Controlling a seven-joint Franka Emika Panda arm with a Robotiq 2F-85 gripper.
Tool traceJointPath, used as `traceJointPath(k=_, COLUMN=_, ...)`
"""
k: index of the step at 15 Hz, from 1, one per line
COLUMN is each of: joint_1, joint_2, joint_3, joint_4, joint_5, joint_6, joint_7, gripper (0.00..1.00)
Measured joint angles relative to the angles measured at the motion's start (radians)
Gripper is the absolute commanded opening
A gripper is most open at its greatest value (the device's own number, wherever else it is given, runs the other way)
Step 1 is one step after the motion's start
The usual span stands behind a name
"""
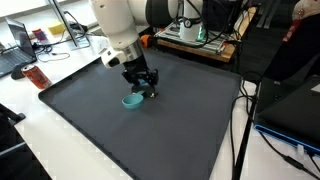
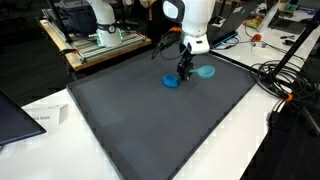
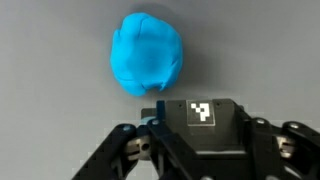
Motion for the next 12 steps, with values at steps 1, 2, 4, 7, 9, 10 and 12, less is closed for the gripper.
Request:
traceJointPath(k=1, joint_1=-0.011, joint_2=0.0, joint_3=0.0, joint_4=0.006, joint_5=0.017, joint_6=-0.01, joint_7=0.0, gripper=0.35)
traceJointPath(k=2, joint_1=-0.022, joint_2=0.0, joint_3=0.0, joint_4=0.012, joint_5=0.034, joint_6=-0.021, joint_7=-0.001, gripper=0.35)
traceJointPath(k=4, joint_1=-0.046, joint_2=0.0, joint_3=0.0, joint_4=0.026, joint_5=0.068, joint_6=-0.043, joint_7=-0.003, gripper=0.35)
traceJointPath(k=7, joint_1=-0.078, joint_2=0.001, joint_3=0.0, joint_4=0.047, joint_5=0.117, joint_6=-0.075, joint_7=-0.014, gripper=0.35)
traceJointPath(k=9, joint_1=-0.097, joint_2=0.001, joint_3=0.0, joint_4=0.058, joint_5=0.151, joint_6=-0.088, joint_7=-0.02, gripper=0.35)
traceJointPath(k=10, joint_1=-0.106, joint_2=0.001, joint_3=0.0, joint_4=0.063, joint_5=0.166, joint_6=-0.095, joint_7=-0.023, gripper=0.35)
traceJointPath(k=12, joint_1=-0.124, joint_2=0.002, joint_3=0.0, joint_4=0.076, joint_5=0.199, joint_6=-0.113, joint_7=-0.03, gripper=0.35)
